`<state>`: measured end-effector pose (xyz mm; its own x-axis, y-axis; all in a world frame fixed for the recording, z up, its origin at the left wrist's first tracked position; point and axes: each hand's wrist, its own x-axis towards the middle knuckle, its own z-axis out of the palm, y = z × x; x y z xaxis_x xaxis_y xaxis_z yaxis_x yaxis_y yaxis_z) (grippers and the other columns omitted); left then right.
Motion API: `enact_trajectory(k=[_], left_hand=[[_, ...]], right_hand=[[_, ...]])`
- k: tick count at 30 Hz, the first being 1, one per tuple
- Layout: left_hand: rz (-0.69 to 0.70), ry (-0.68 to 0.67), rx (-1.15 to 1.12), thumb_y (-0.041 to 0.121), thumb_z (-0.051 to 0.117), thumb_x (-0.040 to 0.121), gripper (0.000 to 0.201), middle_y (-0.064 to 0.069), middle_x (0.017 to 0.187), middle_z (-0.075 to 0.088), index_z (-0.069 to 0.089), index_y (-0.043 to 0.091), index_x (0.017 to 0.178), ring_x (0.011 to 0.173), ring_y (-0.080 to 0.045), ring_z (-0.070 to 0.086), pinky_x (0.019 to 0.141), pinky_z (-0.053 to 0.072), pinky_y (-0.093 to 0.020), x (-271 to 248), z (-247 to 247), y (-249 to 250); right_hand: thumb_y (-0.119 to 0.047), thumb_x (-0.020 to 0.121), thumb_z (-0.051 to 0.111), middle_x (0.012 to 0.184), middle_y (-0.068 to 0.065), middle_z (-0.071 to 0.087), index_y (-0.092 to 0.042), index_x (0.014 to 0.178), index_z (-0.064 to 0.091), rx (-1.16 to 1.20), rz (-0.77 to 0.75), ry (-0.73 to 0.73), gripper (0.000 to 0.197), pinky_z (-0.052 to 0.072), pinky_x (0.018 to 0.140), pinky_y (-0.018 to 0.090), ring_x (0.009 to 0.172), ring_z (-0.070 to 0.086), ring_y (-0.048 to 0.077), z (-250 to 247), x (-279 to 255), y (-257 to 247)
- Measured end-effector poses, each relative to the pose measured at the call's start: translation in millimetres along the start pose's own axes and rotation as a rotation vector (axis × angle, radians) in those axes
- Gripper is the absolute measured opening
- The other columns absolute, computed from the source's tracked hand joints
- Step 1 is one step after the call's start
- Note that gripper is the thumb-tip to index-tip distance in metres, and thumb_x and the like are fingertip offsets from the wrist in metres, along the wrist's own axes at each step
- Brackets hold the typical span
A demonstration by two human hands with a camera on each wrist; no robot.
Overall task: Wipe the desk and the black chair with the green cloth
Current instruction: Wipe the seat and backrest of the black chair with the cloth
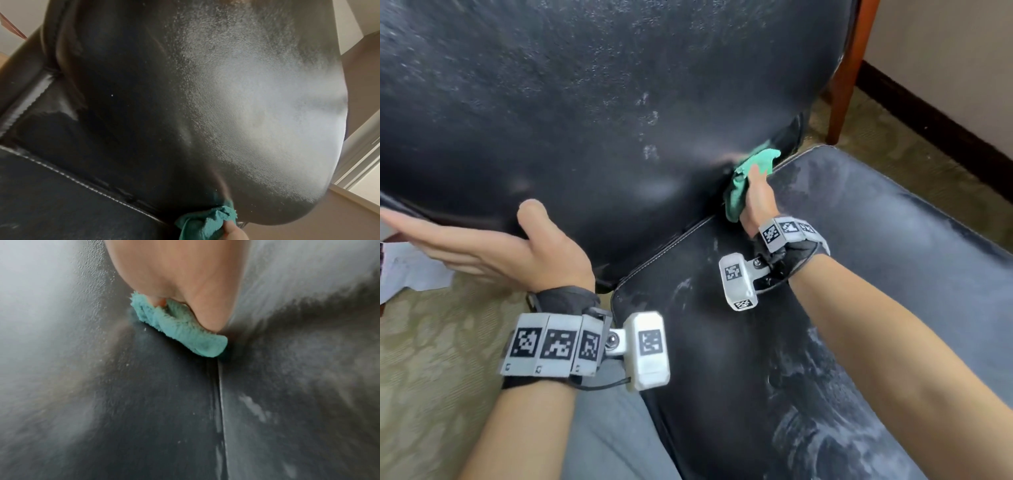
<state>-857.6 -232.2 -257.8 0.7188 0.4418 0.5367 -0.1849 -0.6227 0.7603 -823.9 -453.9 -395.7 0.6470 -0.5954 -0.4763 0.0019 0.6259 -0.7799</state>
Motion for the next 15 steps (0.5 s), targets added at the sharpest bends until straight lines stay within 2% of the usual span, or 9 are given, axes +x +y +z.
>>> enact_trajectory(k=[2,3,6,7,9,11,13,14,15], left_hand=[[0.023,0.009,-0.021,0.033,0.045,0.077,0.085,-0.012,0.138,0.015,0.017,-0.019,0.138,0.128,-0.019,0.009,0.106,0.004,-0.023,2.6,1.1,-1.5],[0.039,0.034,-0.031,0.033,0.046,0.077,0.086,-0.013,0.14,0.015,0.017,-0.019,0.139,0.13,-0.019,0.009,0.108,0.004,-0.025,3.0,4.5,-3.1],[0.087,0.079,0.011,0.033,0.046,0.076,0.087,-0.015,0.141,0.016,0.016,-0.019,0.139,0.134,-0.024,0.01,0.112,0.005,-0.03,4.0,6.0,0.3],[0.085,0.084,0.008,0.032,0.046,0.076,0.086,-0.013,0.138,0.017,0.016,-0.02,0.138,0.133,-0.023,0.011,0.111,0.005,-0.029,3.9,6.6,-1.5],[0.1,0.092,-0.011,0.03,0.046,0.076,0.084,-0.007,0.131,0.016,0.019,-0.021,0.136,0.129,-0.02,0.011,0.108,0.004,-0.02,3.6,8.5,-2.7],[0.097,0.102,-0.014,0.03,0.046,0.075,0.085,-0.005,0.13,0.014,0.019,-0.022,0.136,0.128,-0.02,0.011,0.107,0.003,-0.018,2.0,8.4,-1.3],[0.092,0.098,-0.012,0.031,0.046,0.075,0.086,-0.006,0.131,0.015,0.018,-0.022,0.137,0.127,-0.019,0.01,0.106,0.003,-0.021,1.1,9.0,-1.4],[0.089,0.098,-0.002,0.032,0.046,0.075,0.086,-0.008,0.132,0.015,0.018,-0.022,0.137,0.127,-0.019,0.01,0.106,0.003,-0.021,1.7,9.1,-1.9],[0.086,0.094,-0.009,0.033,0.046,0.075,0.087,-0.009,0.134,0.016,0.018,-0.021,0.137,0.128,-0.02,0.01,0.106,0.003,-0.022,2.5,8.6,-2.4]], right_hand=[[-0.045,0.098,0.037,0.051,-0.006,0.055,-0.015,0.093,0.059,0.007,-0.004,0.027,0.037,0.046,0.05,0.025,0.047,0.054,0.014,2.5,6.3,-10.2],[-0.052,0.094,0.037,0.054,-0.003,0.055,-0.015,0.095,0.057,0.001,-0.003,0.033,0.041,0.046,0.051,0.028,0.051,0.054,0.019,0.6,20.8,-11.8],[-0.079,0.064,0.036,0.077,-0.001,0.053,-0.023,0.107,0.048,-0.011,0.019,0.085,0.072,0.045,0.065,0.032,0.073,0.054,0.024,-8.1,73.9,-7.6],[-0.077,0.068,0.037,0.087,0.001,0.056,-0.023,0.112,0.048,0.012,0.013,0.079,0.07,0.046,0.071,0.036,0.081,0.055,0.024,-9.0,76.5,-7.4],[-0.053,0.094,0.037,0.103,0.004,0.057,-0.014,0.121,0.05,0.028,-0.029,0.09,0.049,0.047,0.086,0.04,0.091,0.055,0.022,-4.1,43.7,-22.0],[-0.038,0.101,0.036,0.095,-0.002,0.057,-0.01,0.128,0.048,0.143,-0.053,0.094,0.04,0.048,0.085,0.031,0.086,0.056,0.014,-3.9,26.4,-25.2],[-0.037,0.102,0.037,0.077,-0.006,0.055,-0.011,0.135,0.045,0.271,-0.038,0.058,0.042,0.051,0.069,0.024,0.067,0.054,0.007,0.9,11.3,-21.8],[-0.037,0.101,0.037,0.072,-0.007,0.053,-0.014,0.141,0.04,0.313,-0.033,0.028,0.046,0.052,0.065,0.024,0.058,0.052,0.006,5.3,4.1,-18.5],[-0.039,0.1,0.038,0.072,-0.008,0.053,-0.019,0.146,0.033,0.314,-0.045,0.004,0.05,0.053,0.068,0.024,0.057,0.052,0.005,11.6,-7.3,-16.6]])
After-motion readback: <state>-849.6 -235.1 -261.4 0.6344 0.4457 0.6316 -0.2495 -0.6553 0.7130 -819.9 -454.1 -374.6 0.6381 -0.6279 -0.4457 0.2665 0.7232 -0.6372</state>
